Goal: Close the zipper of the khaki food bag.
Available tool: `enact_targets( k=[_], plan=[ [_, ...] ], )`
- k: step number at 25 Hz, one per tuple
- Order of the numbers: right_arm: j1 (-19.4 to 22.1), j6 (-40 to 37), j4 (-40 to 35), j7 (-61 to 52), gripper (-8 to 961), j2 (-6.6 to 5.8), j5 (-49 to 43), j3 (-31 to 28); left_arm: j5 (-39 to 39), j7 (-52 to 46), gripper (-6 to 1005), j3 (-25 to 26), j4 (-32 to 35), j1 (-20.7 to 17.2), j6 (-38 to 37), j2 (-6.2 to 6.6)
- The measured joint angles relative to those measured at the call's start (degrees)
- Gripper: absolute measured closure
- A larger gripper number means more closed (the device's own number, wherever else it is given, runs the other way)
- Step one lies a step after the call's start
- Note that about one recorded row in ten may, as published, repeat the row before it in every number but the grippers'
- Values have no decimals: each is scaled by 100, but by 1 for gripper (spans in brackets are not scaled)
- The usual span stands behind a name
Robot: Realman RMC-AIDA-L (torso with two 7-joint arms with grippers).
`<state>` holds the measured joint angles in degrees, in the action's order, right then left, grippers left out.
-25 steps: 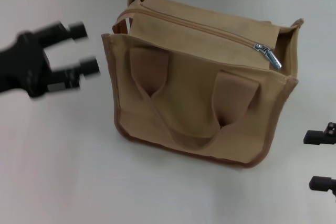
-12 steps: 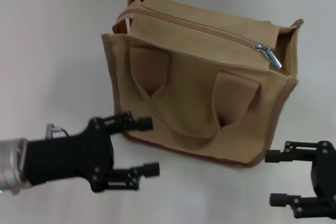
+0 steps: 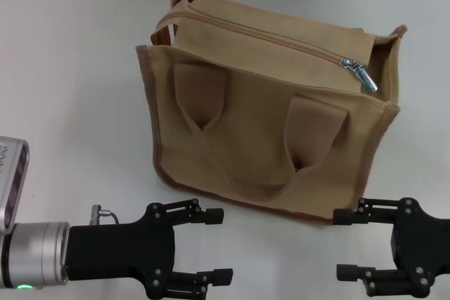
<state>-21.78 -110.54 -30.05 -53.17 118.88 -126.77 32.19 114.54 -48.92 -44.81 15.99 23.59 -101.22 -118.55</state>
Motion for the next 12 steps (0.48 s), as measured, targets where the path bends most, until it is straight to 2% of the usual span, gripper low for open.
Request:
enact_targets(
  k=[12],
  plan=[
    [-97,210,239,121,242,12,-50,7,16,8,162,-2,33,-11,-48,25]
  ],
)
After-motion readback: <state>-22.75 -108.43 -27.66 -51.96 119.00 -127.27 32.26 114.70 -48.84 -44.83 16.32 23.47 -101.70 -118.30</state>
